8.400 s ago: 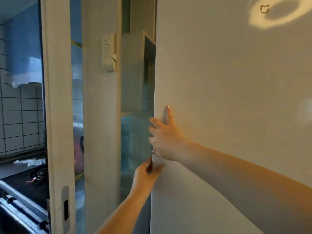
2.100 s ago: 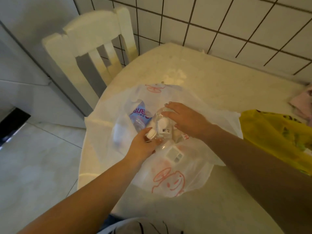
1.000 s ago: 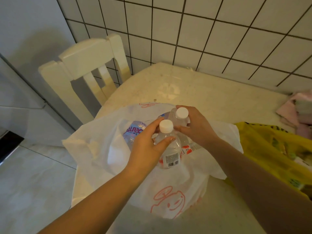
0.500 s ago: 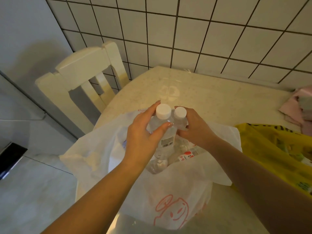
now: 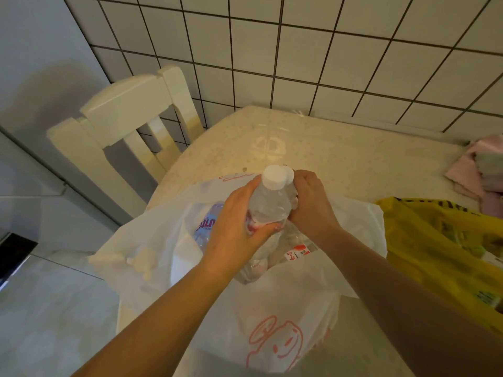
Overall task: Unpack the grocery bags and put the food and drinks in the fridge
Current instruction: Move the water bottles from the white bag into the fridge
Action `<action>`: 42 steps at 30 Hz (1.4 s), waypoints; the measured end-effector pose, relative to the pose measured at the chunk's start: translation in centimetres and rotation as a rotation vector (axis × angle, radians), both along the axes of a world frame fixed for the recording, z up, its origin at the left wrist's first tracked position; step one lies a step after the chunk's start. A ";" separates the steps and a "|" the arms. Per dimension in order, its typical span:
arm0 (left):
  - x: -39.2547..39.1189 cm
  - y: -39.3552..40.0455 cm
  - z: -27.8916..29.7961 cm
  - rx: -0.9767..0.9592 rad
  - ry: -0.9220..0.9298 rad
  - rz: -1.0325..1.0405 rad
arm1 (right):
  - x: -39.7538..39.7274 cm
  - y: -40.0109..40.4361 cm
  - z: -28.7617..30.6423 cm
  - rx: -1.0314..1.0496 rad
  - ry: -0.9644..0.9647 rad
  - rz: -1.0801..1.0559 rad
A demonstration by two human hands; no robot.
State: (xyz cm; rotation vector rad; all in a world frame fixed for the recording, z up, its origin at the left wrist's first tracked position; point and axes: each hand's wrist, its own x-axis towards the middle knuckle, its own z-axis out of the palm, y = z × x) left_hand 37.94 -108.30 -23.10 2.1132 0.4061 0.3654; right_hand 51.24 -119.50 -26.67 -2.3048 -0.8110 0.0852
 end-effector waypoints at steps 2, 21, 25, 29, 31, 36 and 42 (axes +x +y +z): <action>0.0 0.5 0.0 -0.055 -0.025 0.038 | 0.1 0.3 0.1 0.005 0.039 0.010; -10.3 5.9 8.0 -0.125 -0.248 0.132 | -9.0 0.0 14.2 0.137 0.049 0.312; -16.7 6.2 9.8 -0.042 -0.285 0.228 | -13.6 1.2 17.1 0.195 0.127 0.469; -24.5 5.9 9.9 -0.025 -0.280 0.366 | -18.7 3.8 18.4 0.213 0.214 0.684; -28.8 5.8 9.7 -0.022 -0.282 0.444 | -21.8 5.7 18.2 0.198 0.238 0.804; -39.2 6.9 8.7 -0.034 -0.267 0.658 | -30.2 10.9 17.1 0.114 0.240 1.011; -51.6 10.9 8.5 -0.037 -0.263 0.853 | -41.2 18.2 15.9 0.078 0.249 1.146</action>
